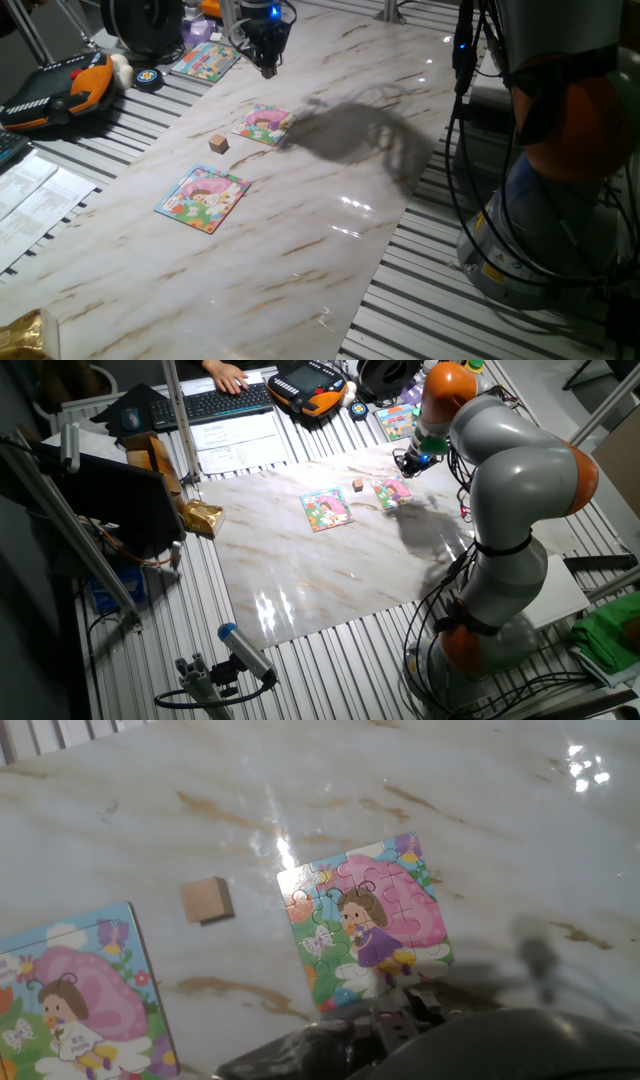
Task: Assemble one piece of a puzzle
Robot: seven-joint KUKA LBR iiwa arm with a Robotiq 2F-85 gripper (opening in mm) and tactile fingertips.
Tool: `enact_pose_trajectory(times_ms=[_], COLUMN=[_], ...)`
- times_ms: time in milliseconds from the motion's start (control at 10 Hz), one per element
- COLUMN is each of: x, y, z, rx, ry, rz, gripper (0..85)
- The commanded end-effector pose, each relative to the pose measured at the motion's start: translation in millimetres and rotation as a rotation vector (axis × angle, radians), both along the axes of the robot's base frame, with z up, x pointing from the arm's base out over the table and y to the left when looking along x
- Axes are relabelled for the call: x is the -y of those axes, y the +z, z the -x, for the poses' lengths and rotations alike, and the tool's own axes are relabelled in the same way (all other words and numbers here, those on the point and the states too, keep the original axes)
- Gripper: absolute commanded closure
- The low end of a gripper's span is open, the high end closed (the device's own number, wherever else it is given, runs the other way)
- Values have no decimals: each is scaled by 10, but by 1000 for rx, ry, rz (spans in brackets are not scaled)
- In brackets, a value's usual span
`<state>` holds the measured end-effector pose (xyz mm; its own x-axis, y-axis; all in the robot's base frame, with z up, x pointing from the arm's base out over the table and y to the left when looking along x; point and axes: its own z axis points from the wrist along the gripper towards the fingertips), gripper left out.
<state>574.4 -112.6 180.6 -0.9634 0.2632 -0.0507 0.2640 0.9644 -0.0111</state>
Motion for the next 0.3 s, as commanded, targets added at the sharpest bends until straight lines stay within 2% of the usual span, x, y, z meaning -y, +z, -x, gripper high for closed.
enact_pose_trajectory(times_ms=[0, 200], x=[0, 5], y=[-2, 0], z=[-3, -7], rx=[2, 2], ry=[1, 6], rz=[-1, 4], gripper=[843, 843])
